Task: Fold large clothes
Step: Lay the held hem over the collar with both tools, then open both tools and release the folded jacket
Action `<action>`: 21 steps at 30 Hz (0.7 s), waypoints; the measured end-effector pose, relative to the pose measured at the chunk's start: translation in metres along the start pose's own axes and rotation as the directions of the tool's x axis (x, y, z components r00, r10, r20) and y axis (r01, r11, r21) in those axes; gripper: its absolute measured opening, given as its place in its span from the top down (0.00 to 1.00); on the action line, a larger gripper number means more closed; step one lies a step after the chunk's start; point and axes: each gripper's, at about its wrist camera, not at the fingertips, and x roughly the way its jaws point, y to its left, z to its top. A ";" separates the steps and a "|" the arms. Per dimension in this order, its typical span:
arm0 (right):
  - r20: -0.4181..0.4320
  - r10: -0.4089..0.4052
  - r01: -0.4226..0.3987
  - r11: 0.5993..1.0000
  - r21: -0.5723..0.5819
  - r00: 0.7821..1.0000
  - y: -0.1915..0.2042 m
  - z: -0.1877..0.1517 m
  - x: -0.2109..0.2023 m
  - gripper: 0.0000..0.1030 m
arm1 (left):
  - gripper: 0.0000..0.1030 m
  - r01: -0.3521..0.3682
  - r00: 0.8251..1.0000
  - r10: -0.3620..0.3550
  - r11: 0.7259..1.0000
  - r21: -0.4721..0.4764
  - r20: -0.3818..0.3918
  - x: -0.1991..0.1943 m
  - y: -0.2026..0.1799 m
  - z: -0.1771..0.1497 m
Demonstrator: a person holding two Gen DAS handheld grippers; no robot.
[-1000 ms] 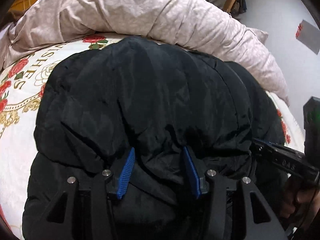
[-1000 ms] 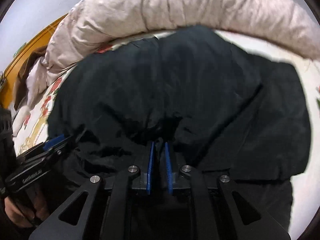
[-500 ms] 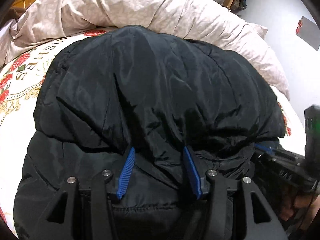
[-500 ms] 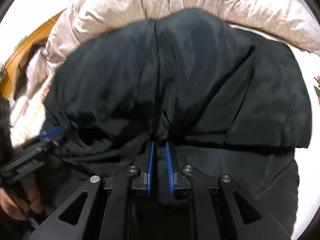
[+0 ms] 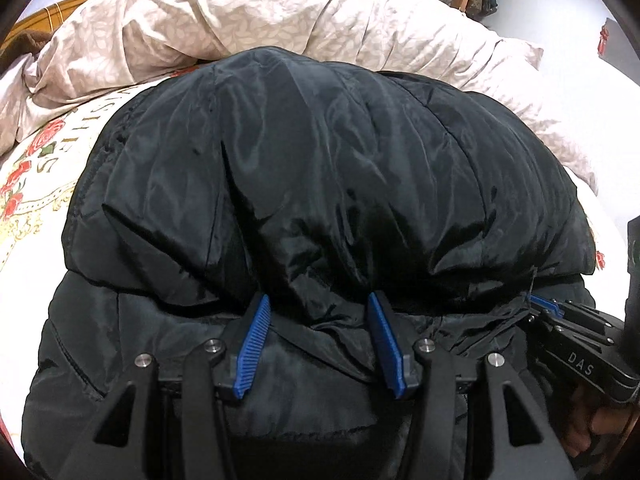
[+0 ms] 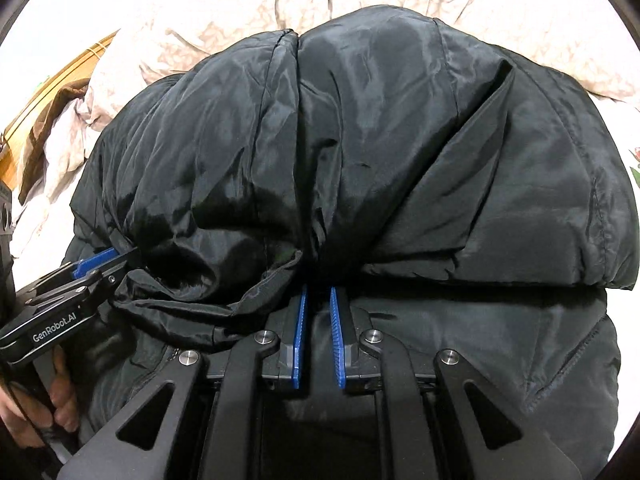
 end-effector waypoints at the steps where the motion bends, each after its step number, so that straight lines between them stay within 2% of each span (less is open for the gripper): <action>1: 0.003 -0.001 0.001 1.000 -0.002 1.000 0.003 -0.003 -0.001 0.90 | 0.47 -0.001 1.000 0.001 1.000 -0.001 0.000 -0.001 0.000 -0.001; 5: -0.013 -0.010 0.010 1.000 -0.020 1.000 0.011 -0.004 -0.015 0.87 | 0.47 -0.019 1.000 0.019 1.000 0.010 -0.023 -0.009 -0.007 0.003; 6: 0.000 -0.020 0.020 0.999 -0.026 1.000 0.014 -0.003 -0.025 0.86 | 0.48 -0.017 0.999 0.018 1.000 0.007 -0.032 -0.013 -0.007 0.004; 8: 0.030 -0.012 0.013 0.999 -0.033 0.999 0.016 -0.001 -0.044 0.76 | 0.48 -0.004 0.999 0.004 1.000 0.004 -0.035 -0.026 -0.006 0.007; 13: 0.152 -0.020 0.030 0.997 -0.064 0.988 0.015 0.025 -0.084 0.64 | 0.48 -0.017 0.999 0.016 1.000 0.017 0.042 -0.056 0.003 0.024; 17: 0.185 -0.065 0.074 0.996 -0.044 0.981 -0.003 0.057 -0.070 0.62 | 0.48 -0.094 0.992 0.095 0.995 -0.019 0.087 -0.048 0.025 0.054; 19: 0.144 -0.101 0.105 0.994 -0.016 0.984 -0.015 0.067 -0.051 0.62 | 0.48 -0.119 0.991 0.122 0.991 -0.060 0.060 -0.033 0.040 0.061; 21: 0.103 -0.104 0.105 0.994 -0.004 0.989 -0.026 0.070 -0.033 0.62 | 0.48 -0.120 0.992 0.123 0.989 -0.082 0.029 -0.020 0.048 0.059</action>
